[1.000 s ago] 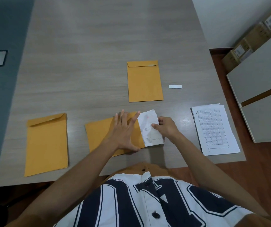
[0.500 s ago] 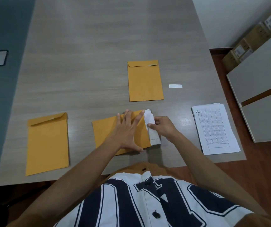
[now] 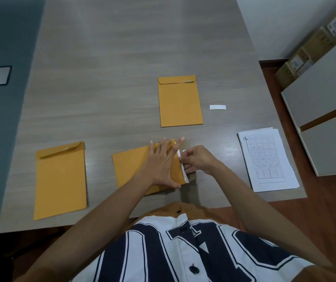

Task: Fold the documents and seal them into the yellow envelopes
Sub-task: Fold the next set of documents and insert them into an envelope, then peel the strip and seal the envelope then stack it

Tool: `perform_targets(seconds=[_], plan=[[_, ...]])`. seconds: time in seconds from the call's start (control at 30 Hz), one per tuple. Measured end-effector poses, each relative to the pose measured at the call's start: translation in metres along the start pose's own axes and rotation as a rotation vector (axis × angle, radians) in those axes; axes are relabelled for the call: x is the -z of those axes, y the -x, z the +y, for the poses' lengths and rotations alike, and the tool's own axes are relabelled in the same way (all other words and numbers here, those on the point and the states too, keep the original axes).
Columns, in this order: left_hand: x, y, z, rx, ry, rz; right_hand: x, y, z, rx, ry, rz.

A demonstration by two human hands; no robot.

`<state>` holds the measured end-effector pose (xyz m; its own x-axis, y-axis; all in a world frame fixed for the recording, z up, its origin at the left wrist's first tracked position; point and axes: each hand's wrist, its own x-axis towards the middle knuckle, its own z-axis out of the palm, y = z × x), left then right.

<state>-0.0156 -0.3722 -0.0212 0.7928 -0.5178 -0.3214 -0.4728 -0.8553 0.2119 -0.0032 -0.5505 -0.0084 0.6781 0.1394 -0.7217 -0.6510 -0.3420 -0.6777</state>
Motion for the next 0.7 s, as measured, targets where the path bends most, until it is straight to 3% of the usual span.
perform_targets(seconds=[0.2,0.43,0.7], plan=[[-0.006,0.008,-0.014,0.08,-0.048,-0.06,0.008,-0.003,0.007,-0.029,-0.034,0.008],[-0.002,0.005,0.0,0.015,-0.028,-0.011,-0.001,-0.003,0.003,-0.023,0.005,-0.007],[-0.01,0.002,-0.006,0.074,-0.043,-0.043,0.001,-0.003,0.005,0.012,0.052,0.024]])
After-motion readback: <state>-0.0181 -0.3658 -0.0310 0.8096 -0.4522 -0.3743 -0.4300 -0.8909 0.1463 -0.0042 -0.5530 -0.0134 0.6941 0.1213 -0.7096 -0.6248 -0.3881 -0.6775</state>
